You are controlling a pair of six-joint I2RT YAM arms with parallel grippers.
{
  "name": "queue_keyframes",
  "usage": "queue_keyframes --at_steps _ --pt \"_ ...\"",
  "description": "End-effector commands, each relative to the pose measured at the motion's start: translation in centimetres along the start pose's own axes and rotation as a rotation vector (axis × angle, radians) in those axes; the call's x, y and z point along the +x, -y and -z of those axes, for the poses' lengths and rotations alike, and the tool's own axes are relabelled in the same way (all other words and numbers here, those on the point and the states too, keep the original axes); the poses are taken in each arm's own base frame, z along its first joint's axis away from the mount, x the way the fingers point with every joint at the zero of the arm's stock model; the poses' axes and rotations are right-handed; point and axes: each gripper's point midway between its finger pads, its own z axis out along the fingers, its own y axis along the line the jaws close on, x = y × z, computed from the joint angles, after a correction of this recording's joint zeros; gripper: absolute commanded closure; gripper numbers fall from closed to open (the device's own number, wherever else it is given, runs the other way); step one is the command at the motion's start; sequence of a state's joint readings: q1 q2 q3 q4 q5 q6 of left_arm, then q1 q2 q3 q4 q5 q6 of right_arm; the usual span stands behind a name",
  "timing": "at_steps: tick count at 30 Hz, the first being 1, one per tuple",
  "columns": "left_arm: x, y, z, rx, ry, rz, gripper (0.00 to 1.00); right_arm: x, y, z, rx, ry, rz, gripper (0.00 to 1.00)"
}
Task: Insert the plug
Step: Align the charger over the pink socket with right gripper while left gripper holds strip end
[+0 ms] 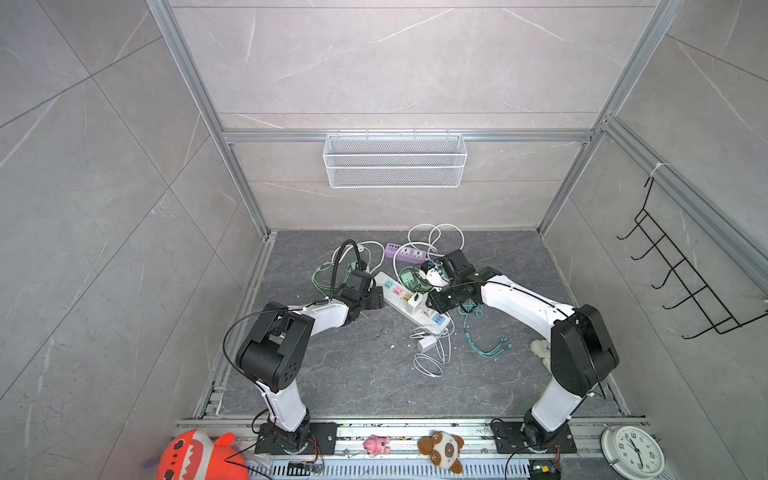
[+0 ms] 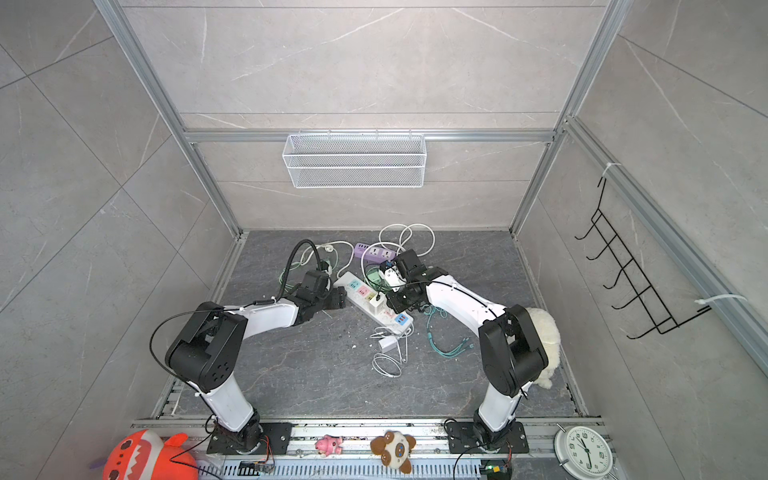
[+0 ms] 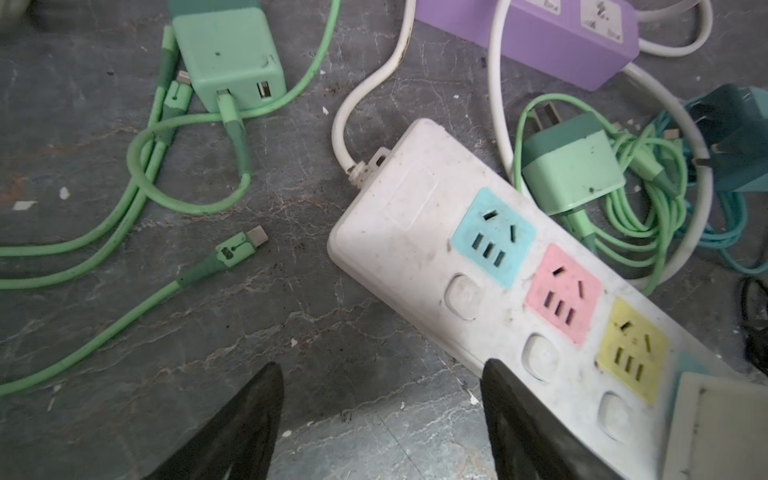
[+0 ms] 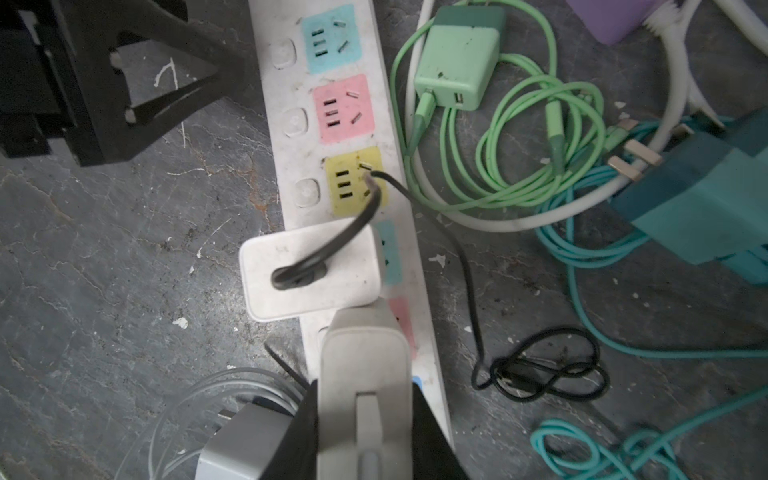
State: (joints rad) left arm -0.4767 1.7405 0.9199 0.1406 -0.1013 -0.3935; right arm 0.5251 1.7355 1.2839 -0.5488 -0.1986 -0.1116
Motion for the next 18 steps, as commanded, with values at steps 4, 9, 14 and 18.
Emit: queue_keyframes --at_steps 4,9,14,18 --pt "-2.4 0.6 2.1 0.036 0.092 -0.005 0.22 -1.1 0.0 -0.5 0.011 0.028 0.076 0.91" --pt "-2.6 0.1 2.8 0.017 0.113 -0.017 0.22 -0.6 -0.1 -1.2 0.004 0.016 0.104 0.91" --pt "-2.6 -0.4 3.0 0.004 0.12 -0.014 0.22 0.1 -0.3 -1.5 -0.014 0.001 0.133 0.91" --pt "-2.7 -0.5 3.0 0.004 0.124 -0.015 0.22 0.4 -0.4 -1.9 -0.023 0.001 0.141 0.9"
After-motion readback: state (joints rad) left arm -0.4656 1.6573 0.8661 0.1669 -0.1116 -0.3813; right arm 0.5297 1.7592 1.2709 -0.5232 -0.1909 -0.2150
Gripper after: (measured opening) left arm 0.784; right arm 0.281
